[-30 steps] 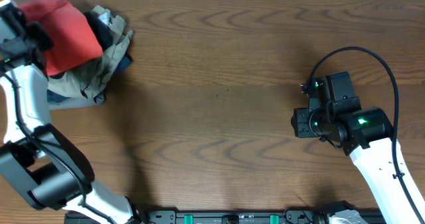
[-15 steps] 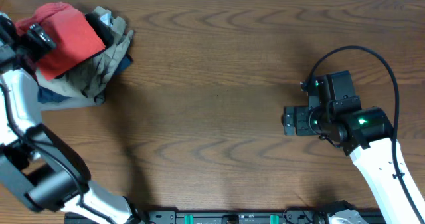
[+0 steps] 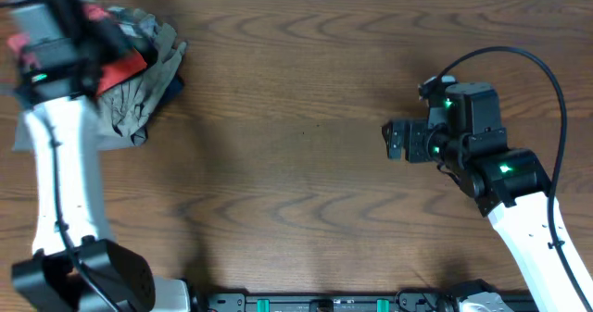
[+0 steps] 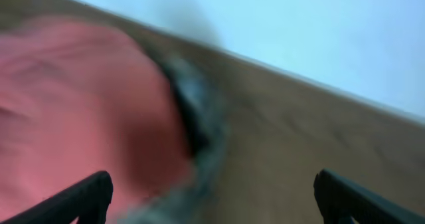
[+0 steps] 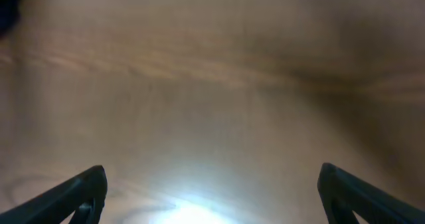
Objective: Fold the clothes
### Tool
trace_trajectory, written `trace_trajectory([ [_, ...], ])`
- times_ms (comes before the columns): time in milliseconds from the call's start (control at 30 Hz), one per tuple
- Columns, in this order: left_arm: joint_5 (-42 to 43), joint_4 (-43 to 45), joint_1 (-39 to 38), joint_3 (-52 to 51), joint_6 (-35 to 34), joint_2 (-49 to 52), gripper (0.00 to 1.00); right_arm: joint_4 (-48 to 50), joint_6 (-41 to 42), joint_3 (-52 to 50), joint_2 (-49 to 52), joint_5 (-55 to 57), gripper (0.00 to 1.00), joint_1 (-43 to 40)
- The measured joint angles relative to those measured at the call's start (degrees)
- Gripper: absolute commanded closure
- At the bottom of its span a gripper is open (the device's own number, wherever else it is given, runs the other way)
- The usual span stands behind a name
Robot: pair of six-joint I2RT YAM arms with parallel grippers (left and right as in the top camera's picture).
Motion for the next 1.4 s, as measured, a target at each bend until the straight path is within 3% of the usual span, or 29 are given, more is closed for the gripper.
trace_trajectory([
  [300,0.55,-22.43,-18.05,-0.31,0.02,1.79,0.02,0.79,2.6,0.04,0.0,2.19,0.01,-2.6],
  [500,0.33,-40.24,-21.38,-0.5,-0.07,1.79,0.02,-7.04,2.62,0.04,0.0,2.99,0.01,-4.33],
  [633,-2.34,-45.68,-21.33,-0.55,-0.57,1.57,0.02,-11.04,2.62,0.04,-0.81,3.37,0.01,-4.48],
  [800,-4.5,-41.46,-21.33,-5.14,-1.27,-5.42,0.02,-12.33,3.43,-0.33,-7.02,5.35,0.01,-4.48],
  [1133,-5.49,-21.86,-21.33,-24.59,-1.73,-40.81,0.02,-8.02,5.31,-11.67,-30.93,10.47,0.01,-4.48],
  [1400,-5.95,-19.21,-21.29,-27.67,-1.75,-52.68,0.02,-11.1,5.49,-13.35,-36.15,11.96,0.01,-4.48],
])
